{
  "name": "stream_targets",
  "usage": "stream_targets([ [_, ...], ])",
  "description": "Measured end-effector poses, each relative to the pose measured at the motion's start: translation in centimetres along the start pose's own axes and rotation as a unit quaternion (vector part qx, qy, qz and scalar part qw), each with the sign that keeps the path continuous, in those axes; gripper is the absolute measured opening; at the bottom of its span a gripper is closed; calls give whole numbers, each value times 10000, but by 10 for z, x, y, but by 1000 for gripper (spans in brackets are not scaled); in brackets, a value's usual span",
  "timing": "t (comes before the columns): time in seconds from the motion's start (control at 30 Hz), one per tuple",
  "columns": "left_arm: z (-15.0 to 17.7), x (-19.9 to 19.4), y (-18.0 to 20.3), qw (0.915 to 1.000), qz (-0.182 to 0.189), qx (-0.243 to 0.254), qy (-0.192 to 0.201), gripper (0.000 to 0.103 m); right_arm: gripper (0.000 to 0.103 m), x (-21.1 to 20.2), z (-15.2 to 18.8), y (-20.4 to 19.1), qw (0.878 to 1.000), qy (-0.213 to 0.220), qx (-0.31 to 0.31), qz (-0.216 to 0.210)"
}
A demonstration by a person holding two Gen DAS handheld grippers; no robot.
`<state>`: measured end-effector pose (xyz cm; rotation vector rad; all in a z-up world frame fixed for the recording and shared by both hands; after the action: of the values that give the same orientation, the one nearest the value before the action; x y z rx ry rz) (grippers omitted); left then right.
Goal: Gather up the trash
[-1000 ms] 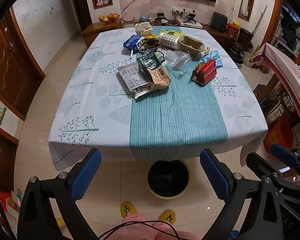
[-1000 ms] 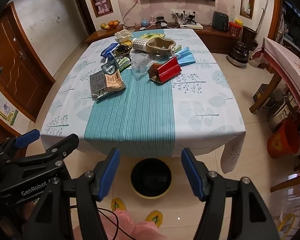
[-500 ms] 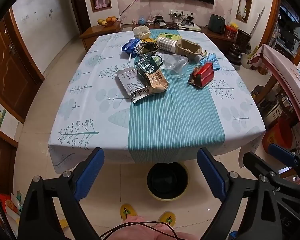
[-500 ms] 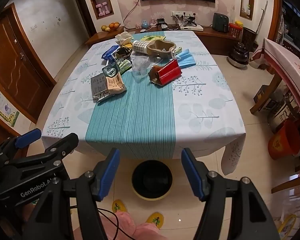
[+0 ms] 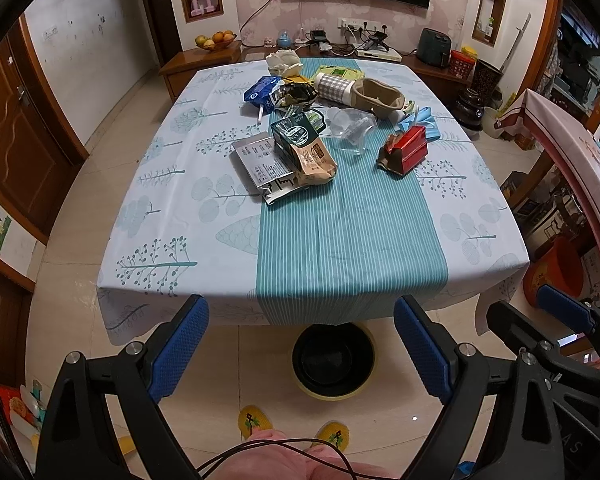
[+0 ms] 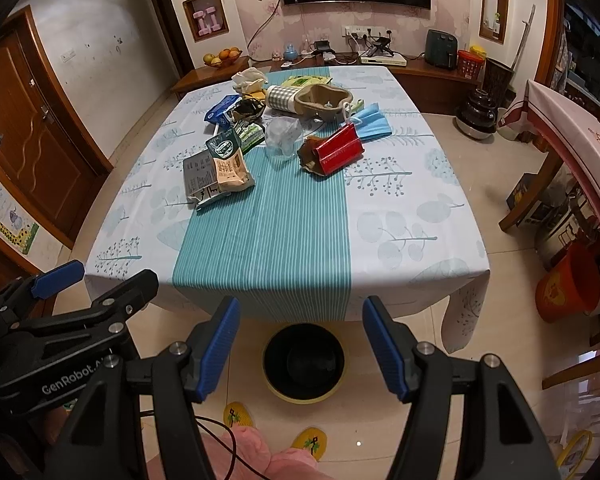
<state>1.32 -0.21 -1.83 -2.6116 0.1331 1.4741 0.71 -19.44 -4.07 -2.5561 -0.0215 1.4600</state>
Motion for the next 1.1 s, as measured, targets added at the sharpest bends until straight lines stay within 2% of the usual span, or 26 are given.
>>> stream_targets([
  [0.43,0,1,0,10000,10,1,-3,92,64,-6,-8,-6,10000,48,-11,-17],
  [1.1,-2,0,-3,10000,16,-3,-3,92,64,-13,1,-7,9999,147,-47,-43],
])
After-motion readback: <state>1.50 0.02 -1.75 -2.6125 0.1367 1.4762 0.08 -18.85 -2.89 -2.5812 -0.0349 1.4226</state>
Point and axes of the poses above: each gripper's, at about its wrist camera, not at the fingertips, and x roughly the way its jaws point, y to its right, z to its underside, the point moved 3 cm from there along x, roughly the way its jaws point, and after that the axes turned 8 degrees about x, right-handed, at the moved point
